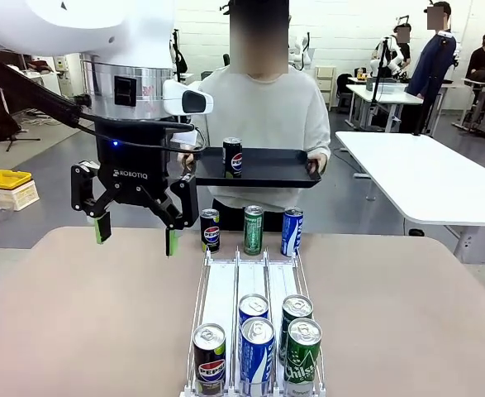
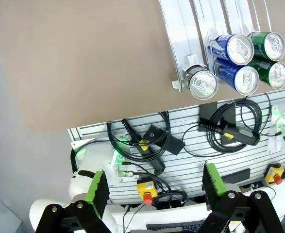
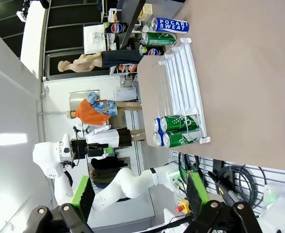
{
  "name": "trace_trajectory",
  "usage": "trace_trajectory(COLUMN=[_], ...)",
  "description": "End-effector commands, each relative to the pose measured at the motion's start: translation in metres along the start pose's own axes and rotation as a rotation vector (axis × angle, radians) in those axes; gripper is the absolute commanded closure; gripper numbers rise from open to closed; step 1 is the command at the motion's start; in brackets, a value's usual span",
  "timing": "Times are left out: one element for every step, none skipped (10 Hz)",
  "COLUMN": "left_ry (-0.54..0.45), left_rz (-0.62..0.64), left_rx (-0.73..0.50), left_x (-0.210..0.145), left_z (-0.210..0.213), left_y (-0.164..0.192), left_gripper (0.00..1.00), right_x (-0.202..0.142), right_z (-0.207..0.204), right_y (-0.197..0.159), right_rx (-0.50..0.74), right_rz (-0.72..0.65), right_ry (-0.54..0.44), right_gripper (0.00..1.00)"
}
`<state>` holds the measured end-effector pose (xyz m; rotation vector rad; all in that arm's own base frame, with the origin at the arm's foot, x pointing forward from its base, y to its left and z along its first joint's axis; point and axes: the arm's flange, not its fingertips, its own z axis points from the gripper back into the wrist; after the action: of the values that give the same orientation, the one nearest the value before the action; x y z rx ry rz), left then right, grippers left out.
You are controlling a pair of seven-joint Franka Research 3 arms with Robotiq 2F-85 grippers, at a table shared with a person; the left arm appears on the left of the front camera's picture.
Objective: Retrieve and hand over the desired beverage to the person.
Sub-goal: Pick up another can of the same type that the person held from the Automatic Can Dispenser.
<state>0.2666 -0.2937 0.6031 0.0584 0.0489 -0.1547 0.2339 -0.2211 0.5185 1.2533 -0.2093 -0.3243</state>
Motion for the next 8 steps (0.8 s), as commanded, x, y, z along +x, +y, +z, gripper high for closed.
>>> trace_trajectory(left_ry=[0.006, 0.000, 0.112, 0.062, -0.033, -0.053, -0.074, -0.108], left_rz=[-0.002, 0.000, -0.239, -0.324, -0.272, -0.283, -0.298, -0.240], left_rx=[-0.007, 0.000, -0.291, -0.507, -0.625, -0.847, -0.996, -1.091], left_x=[-0.002, 0.000, -0.006, -0.015, -0.037, -0.063, -0.074, -0.080], left_z=[0.000, 0.000, 0.029, 0.052, 0.041, 0.018, 0.006, -0.002], left_y=[0.002, 0.000, 0.050, 0.117, 0.177, 0.232, 0.275, 0.319], left_gripper=[0.00, 0.00, 0.00, 0.00, 0.00, 0.00, 0.00, 0.00], right_x=[0.000, 0.000, 0.000, 0.000, 0.000, 0.000, 0.000, 0.000], right_z=[-0.001, -0.001, -0.001, -0.001, -0.001, -0.001, -0.001, -0.001], right_y=[0.001, 0.001, 0.001, 0.001, 0.001, 0.001, 0.001, 0.001], right_rx=[0.026, 0.026, 0.026, 0.026, 0.026, 0.026, 0.026, 0.026], right_rz=[0.013, 0.013, 0.013, 0.013, 0.013, 0.013, 0.013, 0.013], right_ry=[-0.002, -0.002, -0.002, -0.002, -0.002, -0.002, -0.002, -0.002], right_gripper=[0.00, 0.00, 0.00, 0.00, 0.00, 0.00, 0.00, 0.00])
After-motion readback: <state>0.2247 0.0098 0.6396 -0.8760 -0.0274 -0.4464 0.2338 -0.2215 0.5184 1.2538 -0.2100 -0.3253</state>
